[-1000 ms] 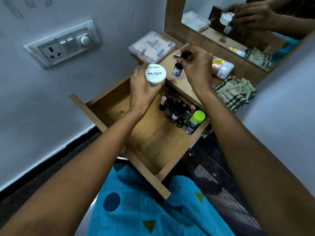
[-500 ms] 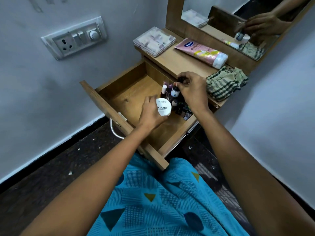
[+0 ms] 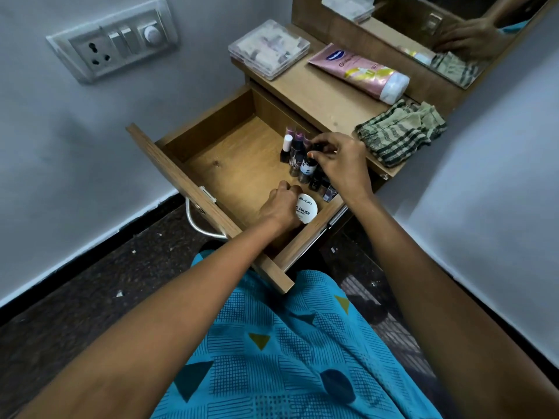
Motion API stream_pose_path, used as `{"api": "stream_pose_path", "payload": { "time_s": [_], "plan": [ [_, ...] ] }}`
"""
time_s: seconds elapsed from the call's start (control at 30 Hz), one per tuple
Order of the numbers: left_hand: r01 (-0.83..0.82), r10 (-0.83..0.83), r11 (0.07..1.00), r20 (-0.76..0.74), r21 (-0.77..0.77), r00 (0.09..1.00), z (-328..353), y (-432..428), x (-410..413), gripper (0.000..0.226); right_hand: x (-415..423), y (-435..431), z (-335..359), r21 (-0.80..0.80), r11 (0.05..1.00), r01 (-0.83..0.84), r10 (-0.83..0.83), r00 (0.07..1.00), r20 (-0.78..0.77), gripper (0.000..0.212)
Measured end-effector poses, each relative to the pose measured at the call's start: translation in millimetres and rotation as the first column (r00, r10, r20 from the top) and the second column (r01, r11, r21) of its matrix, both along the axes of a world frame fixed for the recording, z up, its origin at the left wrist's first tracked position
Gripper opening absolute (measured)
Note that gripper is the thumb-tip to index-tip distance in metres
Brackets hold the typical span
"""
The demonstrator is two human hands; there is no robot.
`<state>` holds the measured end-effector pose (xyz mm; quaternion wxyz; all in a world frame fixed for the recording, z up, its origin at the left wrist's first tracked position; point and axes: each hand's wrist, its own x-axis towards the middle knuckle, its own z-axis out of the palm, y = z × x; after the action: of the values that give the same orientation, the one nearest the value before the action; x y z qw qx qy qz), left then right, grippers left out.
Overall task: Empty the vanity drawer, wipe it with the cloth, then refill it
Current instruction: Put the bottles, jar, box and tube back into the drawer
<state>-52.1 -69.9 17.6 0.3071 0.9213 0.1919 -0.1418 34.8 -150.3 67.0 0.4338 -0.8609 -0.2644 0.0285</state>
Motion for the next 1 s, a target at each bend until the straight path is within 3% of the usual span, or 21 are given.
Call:
{"api": "stream_pose_path", "payload": {
  "time_s": [0.3, 0.5, 0.77, 0.9, 1.0],
  "plan": [
    [-0.024, 0.025, 1.0, -0.036, 0.009, 0.999, -12, -7, 14, 0.064, 8, -3, -7, 0.034, 0.999, -0.001, 0.001, 1.0, -0.005, 0.027],
    [-0.106, 0.105, 0.988, -0.017, -0.111, 0.994, -11, 0, 17, 0.052, 13, 0, -5, 0.055, 0.998, 0.001, -0.002, 1.0, 0.015, 0.026],
    [-0.158, 0.153, 0.97, -0.039, -0.185, 0.987, -11, 8, 18, 0.058, 10, 7, -6, 0.066, 0.997, -0.035, 0.035, 0.999, -0.001, 0.025],
    [-0.21, 0.194, 0.937, -0.081, -0.28, 0.978, -11, 19, 17, 0.043, 7, 9, -8, 0.032, 0.998, -0.058, 0.059, 0.998, -0.024, 0.027],
    [-0.298, 0.286, 0.906, -0.082, -0.302, 0.955, -10, 31, 19, 0.044, 6, 8, -11, 0.014, 0.998, -0.068, 0.069, 0.997, -0.039, 0.027]
  ]
}}
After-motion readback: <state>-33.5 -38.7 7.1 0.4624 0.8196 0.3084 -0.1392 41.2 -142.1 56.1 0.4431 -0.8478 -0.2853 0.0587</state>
